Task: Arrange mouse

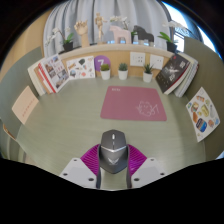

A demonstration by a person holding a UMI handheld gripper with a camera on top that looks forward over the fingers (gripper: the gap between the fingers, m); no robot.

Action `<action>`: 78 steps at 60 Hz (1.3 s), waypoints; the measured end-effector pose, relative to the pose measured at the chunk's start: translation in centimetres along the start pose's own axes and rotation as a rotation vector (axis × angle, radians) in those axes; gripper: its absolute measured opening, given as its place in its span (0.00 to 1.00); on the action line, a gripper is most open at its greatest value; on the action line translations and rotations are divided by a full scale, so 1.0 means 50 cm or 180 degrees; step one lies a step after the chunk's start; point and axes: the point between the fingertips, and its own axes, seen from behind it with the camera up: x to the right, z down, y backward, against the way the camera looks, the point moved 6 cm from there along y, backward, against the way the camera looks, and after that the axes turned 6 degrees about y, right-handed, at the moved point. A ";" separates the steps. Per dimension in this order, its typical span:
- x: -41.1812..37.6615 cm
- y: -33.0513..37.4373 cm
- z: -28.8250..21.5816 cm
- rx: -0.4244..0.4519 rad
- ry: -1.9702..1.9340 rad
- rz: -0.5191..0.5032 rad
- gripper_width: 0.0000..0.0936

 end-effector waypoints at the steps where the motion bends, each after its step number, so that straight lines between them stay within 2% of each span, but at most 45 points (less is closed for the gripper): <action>1: 0.003 0.009 -0.023 0.0059 -0.0015 0.0008 0.37; 5: 0.018 0.045 -0.127 0.0326 -0.0090 0.0011 0.37; 13: 0.081 0.084 -0.345 0.0837 -0.0086 0.0228 0.37; 20: 0.145 0.041 -0.450 0.1009 -0.0104 0.0387 0.37; 27: 0.191 -0.067 -0.467 0.0717 -0.0020 0.0564 0.37; 41: 0.217 -0.275 -0.367 0.0106 -0.0211 0.0568 0.37; 48: 0.221 -0.328 -0.323 -0.0135 -0.0210 0.0546 0.37; 57: 0.224 -0.352 -0.286 -0.0288 -0.0209 0.0506 0.37; 59: 0.222 -0.355 -0.275 -0.0347 -0.0182 0.0481 0.39; 71: 0.224 -0.357 -0.273 -0.0210 -0.0309 0.0357 0.59; 76: 0.233 -0.344 -0.271 -0.0264 -0.0166 0.0427 0.85; 78: 0.239 -0.331 -0.272 -0.0293 -0.0070 0.0497 0.90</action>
